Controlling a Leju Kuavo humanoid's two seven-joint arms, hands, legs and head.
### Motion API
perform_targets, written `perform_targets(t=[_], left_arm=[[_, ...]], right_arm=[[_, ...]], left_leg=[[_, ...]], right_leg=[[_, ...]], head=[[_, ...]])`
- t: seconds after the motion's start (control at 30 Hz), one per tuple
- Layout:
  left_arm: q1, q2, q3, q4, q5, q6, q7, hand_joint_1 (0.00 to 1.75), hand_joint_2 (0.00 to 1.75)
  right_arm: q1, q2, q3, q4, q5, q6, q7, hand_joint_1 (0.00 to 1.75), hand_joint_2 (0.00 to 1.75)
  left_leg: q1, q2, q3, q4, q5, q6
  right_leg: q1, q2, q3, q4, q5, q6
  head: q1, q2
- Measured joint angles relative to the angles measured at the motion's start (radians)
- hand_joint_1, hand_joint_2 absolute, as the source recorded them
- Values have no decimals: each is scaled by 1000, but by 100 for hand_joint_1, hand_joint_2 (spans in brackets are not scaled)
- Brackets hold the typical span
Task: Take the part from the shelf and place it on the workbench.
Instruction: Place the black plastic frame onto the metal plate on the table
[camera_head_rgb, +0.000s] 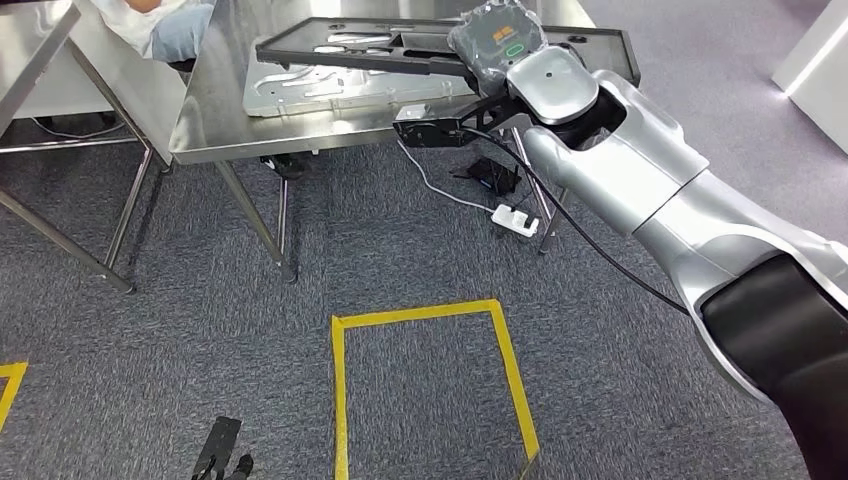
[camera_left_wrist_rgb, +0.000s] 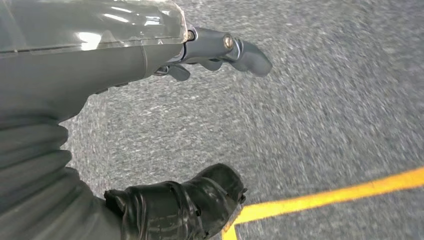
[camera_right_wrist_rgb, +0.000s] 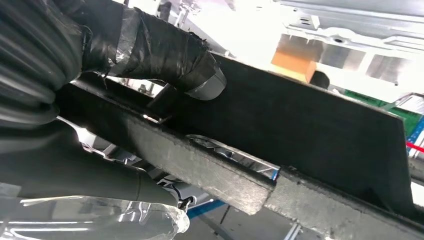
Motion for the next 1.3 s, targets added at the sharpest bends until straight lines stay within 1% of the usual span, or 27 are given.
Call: perform_targets(t=[0.07, 0.1, 0.17, 0.2, 0.23, 0.27, 0.33, 0.4, 0.47, 0.57, 0.6, 0.67, 0.7, 0.73, 0.77, 0.8, 0.83, 0.87, 0.9, 0.93, 1.03, 1.1, 1.13, 1.2, 1.23, 1.27, 1.3], left_arm=[[1, 0, 0, 0, -4, 2, -1, 0, 175], [1, 0, 1, 0, -6, 4, -1, 0, 175], [1, 0, 3, 0, -10, 6, -2, 0, 175], [1, 0, 4, 0, -10, 6, -3, 0, 175], [2, 0, 6, 0, -11, 7, -4, 0, 175], [2, 0, 8, 0, -11, 8, -4, 0, 175], [4, 0, 9, 0, -12, 8, -4, 0, 175], [4, 0, 10, 0, -15, 10, -4, 0, 175], [4, -1, 11, 0, -19, 15, -4, 0, 175], [5, -1, 16, 0, -26, 19, -4, 0, 175], [3, -1, 17, 0, -29, 19, -4, 0, 175], [2, -1, 19, 0, -31, 19, -4, 0, 175], [2, -2, 20, 0, -33, 18, -4, 0, 175], [3, -2, 21, 0, -35, 18, -4, 0, 175], [4, -3, 21, 0, -37, 17, -4, 0, 175], [4, -3, 22, 0, -39, 17, -5, 0, 175], [4, -3, 22, 0, -41, 16, -6, 0, 175], [3, -3, 22, 0, -43, 16, -7, 0, 175], [3, -3, 22, 0, -45, 15, -8, 0, 175], [2, -4, 22, 0, -47, 15, -9, 0, 175], [0, -4, 23, 0, -49, 11, -12, 0, 175], [-1, -6, 23, -1, -51, 7, -14, 0, 175], [-2, -6, 23, -1, -52, 4, -15, 0, 175], [-3, -7, 23, -1, -53, 0, -15, 0, 175], [-3, -8, 23, -1, -53, -1, -15, 0, 175], [-2, -8, 23, -1, -54, -1, -15, 0, 175], [-2, -8, 23, -1, -54, -2, -15, 0, 175]], right_arm=[[-2, 0, 0, 0, 0, 0, 0, 175, 175], [-3, 0, 0, 0, 0, 0, 0, 175, 175], [-2, 0, 0, 1, 0, 0, 0, 175, 175], [1, 0, 0, 1, 0, 0, 0, 175, 175], [4, 0, 0, 2, 0, 0, 0, 175, 175], [6, 0, 0, 2, 0, 1, 0, 175, 175], [7, 0, 0, 3, 0, 0, 0, 175, 175], [6, 2, 1, 3, 0, 0, 0, 175, 175], [7, 7, 1, 3, 1, 0, 0, 175, 175], [8, 18, 2, 7, 3, -2, -1, 175, 175], [8, 23, 2, 9, 5, -3, -2, 175, 175], [8, 36, 2, 14, 8, -6, -7, 175, 175], [9, 43, 3, 17, 9, -8, -12, 175, 175], [10, 51, 5, 22, 11, -8, -18, 175, 175], [12, 59, 6, 26, 13, -9, -23, 175, 175], [13, 67, 7, 31, 15, -10, -28, 175, 175], [13, 75, 8, 35, 17, -12, -31, 175, 175], [12, 83, 8, 40, 18, -15, -34, 175, 175], [9, 92, 8, 45, 20, -19, -37, 175, 175], [6, 100, 8, 51, 21, -22, -39, 175, 175], [1, 122, 9, 67, 22, -26, -52, 175, 175], [-4, 135, 9, 77, 22, -28, -60, 175, 175], [-7, 141, 9, 83, 22, -30, -63, 175, 175], [-9, 152, 11, 93, 23, -34, -69, 175, 175], [-7, 156, 12, 97, 23, -35, -72, 175, 175], [-5, 159, 14, 102, 23, -36, -74, 175, 175], [-4, 162, 16, 106, 23, -36, -76, 175, 175]], left_leg=[[6, 2, 15, -19, 3, 6], [9, 3, 23, -27, 4, 10], [9, 4, 30, -27, -2, 15], [9, 3, 31, -24, -7, 16], [10, 3, 33, -19, -12, 16], [11, 1, 34, -13, -18, 14], [14, -3, 37, 4, -36, 7], [13, -6, 33, 23, -53, -5], [11, -7, 29, 28, -58, -15], [15, -4, 26, 41, -72, -30], [16, -3, 11, 72, -87, -36], [19, -1, -48, 179, -126, -47], [21, 0, -83, 234, -139, -50], [22, 0, -109, 267, -136, -52], [22, 0, -118, 265, -116, -53], [22, 0, -109, 227, -78, -51], [22, 0, -85, 161, -35, -49], [20, 0, -58, 100, -5, -45], [17, 0, -34, 48, 11, -41], [13, -1, -19, 20, 14, -36], [10, -1, -5, 1, 5, -22], [16, 0, 9, -13, 5, -10], [18, 0, 15, -17, 4, -4], [16, 1, 23, -18, -3, 5], [16, 0, 27, -17, -8, 7], [16, -1, 33, -16, -13, 7], [16, -4, 39, -14, -19, 6]], right_leg=[[1, -2, -6, 20, -15, 9], [2, -3, -24, 59, -34, 13], [-1, -4, -90, 182, -83, 19], [-3, -4, -124, 236, -95, 22], [-6, -5, -145, 261, -90, 26], [-9, -6, -148, 249, -66, 28], [-14, -8, -109, 138, 6, 30], [-12, -9, -67, 45, 38, 26], [-6, -6, -58, 28, 31, 17], [-12, -3, -50, 19, 29, 0], [-15, -3, -44, 15, 29, -5], [-16, -1, -36, 13, 23, -13], [-16, 0, -32, 13, 20, -14], [-15, 1, -27, 13, 15, -15], [-15, 2, -21, 13, 11, -14], [-15, 2, -13, 13, 5, -13], [-15, 2, -4, 13, -1, -11], [-14, 2, 4, 11, -6, -8], [-13, 2, 9, 10, -10, -5], [-12, 2, 11, 7, -12, 0], [-11, 1, 15, -4, -15, 16], [-9, -4, 1, 32, -36, 22], [-9, -6, -24, 82, -58, 23], [-9, -7, -98, 217, -104, 23], [-8, -7, -129, 265, -111, 24], [-9, -7, -145, 278, -98, 24], [-9, -8, -142, 250, -65, 22]], head=[[2, 0], [4, 0], [4, 0], [4, 0], [4, 0], [4, 0], [5, 0], [4, 0], [3, 0], [0, 0], [-2, 0], [-5, 0], [-5, 0], [-5, 0], [-5, 0], [-5, 0], [-6, 0], [-5, 0], [-5, 0], [-5, 0], [-5, 0], [-3, 0], [-1, 0], [0, 0], [0, 0], [0, 0], [1, 0]])
